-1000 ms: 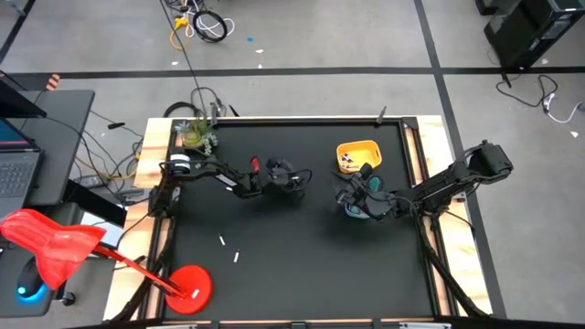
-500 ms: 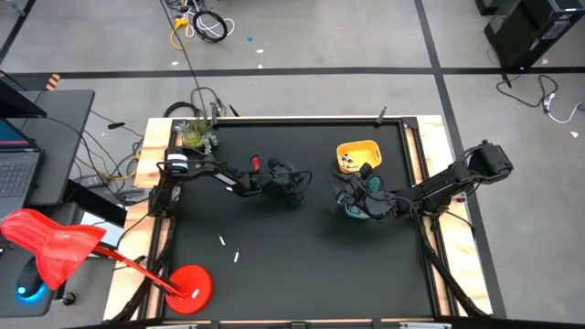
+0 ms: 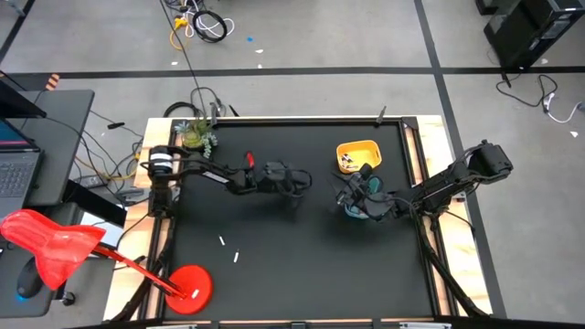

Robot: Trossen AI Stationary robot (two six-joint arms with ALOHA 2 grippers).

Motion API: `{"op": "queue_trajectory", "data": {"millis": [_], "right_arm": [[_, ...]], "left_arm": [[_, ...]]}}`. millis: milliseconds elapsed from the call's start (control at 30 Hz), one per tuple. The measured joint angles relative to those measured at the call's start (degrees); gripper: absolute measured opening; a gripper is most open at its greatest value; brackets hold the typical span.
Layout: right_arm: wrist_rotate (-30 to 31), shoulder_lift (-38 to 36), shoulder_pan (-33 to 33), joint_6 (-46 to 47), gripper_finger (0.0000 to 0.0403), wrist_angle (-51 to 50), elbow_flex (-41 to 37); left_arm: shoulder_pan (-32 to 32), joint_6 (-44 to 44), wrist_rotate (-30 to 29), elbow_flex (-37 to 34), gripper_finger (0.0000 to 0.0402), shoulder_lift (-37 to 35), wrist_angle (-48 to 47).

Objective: Sort batteries
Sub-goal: Put the silver black battery into the yellow bin

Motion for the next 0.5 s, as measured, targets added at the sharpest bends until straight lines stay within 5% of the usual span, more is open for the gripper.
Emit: {"op": "queue_trajectory", "data": {"millis": [233,500], "right_arm": [[-0.46,0.0,-0.08,5.03,0.0113,-8.41,0.02],[-14.08,1.8,-2.65,15.87,0.0113,-7.88,0.0]], "left_arm": [[-1.53,3.25,8.5,0.04,0.0028,-0.09,12.12],[-2.21,5.96,13.6,0.17,0.0028,-0.21,32.2]]}}
